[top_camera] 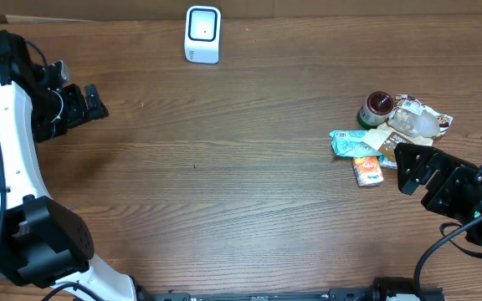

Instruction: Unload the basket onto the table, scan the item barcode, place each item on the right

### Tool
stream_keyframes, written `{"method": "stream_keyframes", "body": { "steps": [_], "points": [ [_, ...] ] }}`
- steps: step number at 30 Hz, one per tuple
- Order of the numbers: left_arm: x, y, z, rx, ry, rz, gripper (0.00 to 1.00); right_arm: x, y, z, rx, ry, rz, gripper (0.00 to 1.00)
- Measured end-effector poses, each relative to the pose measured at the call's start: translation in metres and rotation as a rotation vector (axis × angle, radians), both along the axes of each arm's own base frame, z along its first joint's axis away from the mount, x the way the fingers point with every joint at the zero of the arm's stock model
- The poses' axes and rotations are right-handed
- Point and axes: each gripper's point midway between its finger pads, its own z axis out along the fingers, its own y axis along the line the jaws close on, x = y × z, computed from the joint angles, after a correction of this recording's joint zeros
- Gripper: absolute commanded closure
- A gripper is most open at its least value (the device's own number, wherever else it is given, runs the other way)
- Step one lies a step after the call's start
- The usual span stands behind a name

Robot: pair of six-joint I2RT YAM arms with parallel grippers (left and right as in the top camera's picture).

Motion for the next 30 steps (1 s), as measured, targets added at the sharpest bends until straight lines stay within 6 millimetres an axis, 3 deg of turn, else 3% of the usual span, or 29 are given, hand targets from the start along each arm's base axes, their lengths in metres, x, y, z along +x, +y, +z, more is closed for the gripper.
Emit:
{"method": "stream_keyframes", "body": {
  "steps": [5,11,19,23,24,26,28,30],
  "points": [
    [0.0,0.0,0.0,0.0,0.0,0.0,0.0,0.004,0.0,0.005,-0.001,-0.026,0.0,0.0],
    [0.0,0.0,0.0,0.0,0.0,0.0,0.0,0.029,0.002,0.016,-0.022,-0.139,0.027,0.0],
    [0.0,0.0,0.0,-0.001,0.0,0.0,0.0,0.056,0.03,0.009,-0.062,-0.382,0.166,0.0],
    [0.0,0.0,0.0,-0.001,0.0,0.0,0.0,0.058,0.032,-0.015,-0.073,-0.492,0.172,0.0],
    [0.0,0.0,0.0,0.0,0.0,0.0,0.0,0.059,0.032,-0.034,-0.079,-0.505,0.174,0.0],
    [0.0,0.0,0.0,0.0,0.0,0.0,0.0,0.061,0.032,-0.047,-0.079,-0.558,0.174,0.0],
    [0.0,0.0,0.0,0.0,0.0,0.0,0.0,0.059,0.033,-0.082,-0.079,-0.556,0.18,0.0],
    [0.0,0.0,0.0,-0.001,0.001,0.0,0.0,0.056,0.034,-0.104,-0.075,-0.566,0.183,0.0]
  ]
}}
